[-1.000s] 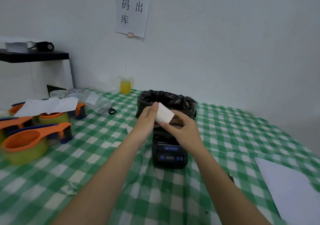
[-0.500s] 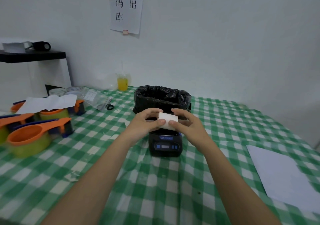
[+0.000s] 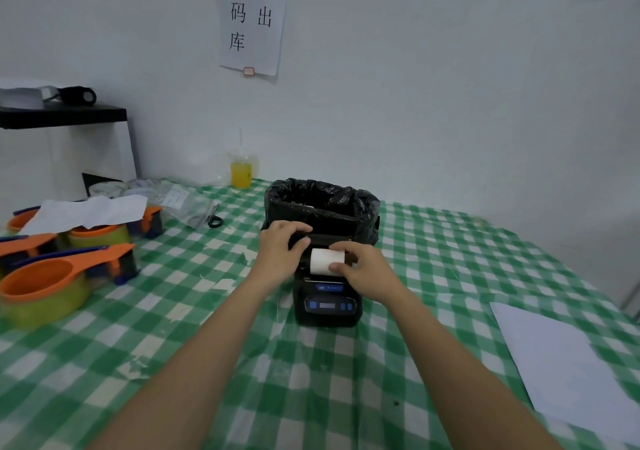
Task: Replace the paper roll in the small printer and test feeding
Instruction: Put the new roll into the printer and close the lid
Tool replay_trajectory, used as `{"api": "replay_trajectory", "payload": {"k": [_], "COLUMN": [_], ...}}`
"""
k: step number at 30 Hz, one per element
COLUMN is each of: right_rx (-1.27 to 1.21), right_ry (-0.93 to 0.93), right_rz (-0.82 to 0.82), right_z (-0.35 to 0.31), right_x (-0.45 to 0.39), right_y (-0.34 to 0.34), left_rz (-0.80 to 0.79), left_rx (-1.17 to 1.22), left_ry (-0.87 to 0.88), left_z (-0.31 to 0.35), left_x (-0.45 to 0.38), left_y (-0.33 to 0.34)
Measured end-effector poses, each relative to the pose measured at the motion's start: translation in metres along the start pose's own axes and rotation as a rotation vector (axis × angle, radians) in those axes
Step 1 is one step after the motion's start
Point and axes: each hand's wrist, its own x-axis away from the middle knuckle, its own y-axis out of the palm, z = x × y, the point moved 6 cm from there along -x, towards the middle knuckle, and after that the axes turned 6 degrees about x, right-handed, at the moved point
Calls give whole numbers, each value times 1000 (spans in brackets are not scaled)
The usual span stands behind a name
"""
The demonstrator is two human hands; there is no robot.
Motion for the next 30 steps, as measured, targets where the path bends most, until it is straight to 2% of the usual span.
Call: {"api": "replay_trajectory", "payload": {"k": [8,15,21,25,30], "right_rx": [150,11,-1,116,250], "right_ry": [26,110,148,119,-17], "right_rz": [-77,-206,-244,-204,-73], "right_z": [8,14,13,11,2], "right_x": [-6,-17,-21,-21,-16], "right_y": [15,19,19,21,15], "left_rz": [-47,-44,-67,-96,-113], "left_rx": [-4,-4,-42,-51,-36], "left_ry": [-17,-26,12,27,23], "left_z": [-7,-16,-16,-15,-15], "left_x": [-1,0,0,-3,-3], "left_y": [14,19,22,25,25]}}
